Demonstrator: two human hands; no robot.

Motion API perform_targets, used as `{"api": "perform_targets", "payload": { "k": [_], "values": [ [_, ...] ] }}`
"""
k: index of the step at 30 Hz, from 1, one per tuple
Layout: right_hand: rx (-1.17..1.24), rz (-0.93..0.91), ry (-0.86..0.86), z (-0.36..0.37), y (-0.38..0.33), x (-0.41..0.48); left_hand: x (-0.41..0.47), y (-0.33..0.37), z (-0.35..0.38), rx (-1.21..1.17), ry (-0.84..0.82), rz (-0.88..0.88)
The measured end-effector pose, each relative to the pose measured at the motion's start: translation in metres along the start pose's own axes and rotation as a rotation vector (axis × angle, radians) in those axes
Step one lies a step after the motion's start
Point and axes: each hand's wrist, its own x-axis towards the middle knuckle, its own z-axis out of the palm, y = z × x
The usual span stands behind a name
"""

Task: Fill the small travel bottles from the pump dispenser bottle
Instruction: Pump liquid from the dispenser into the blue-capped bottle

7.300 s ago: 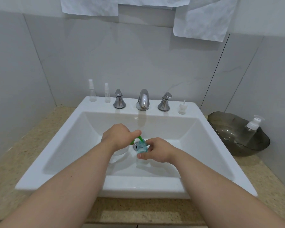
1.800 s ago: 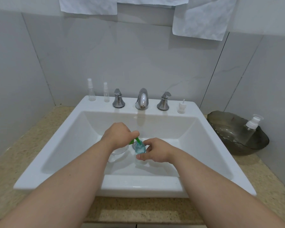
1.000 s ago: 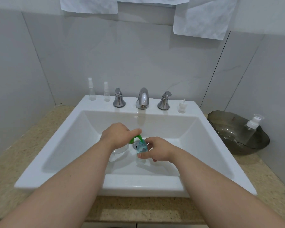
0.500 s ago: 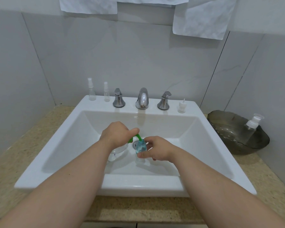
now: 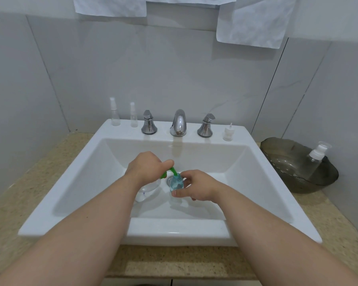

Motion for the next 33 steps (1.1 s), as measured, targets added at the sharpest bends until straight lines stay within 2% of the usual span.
{"api": "perform_targets", "payload": {
  "k": [33],
  "values": [
    [-0.026,-0.02,-0.008,0.0035,0.0052,0.004,-0.0042,0.0022,-0.0025,0.0,-0.033,0.0]
  ]
}}
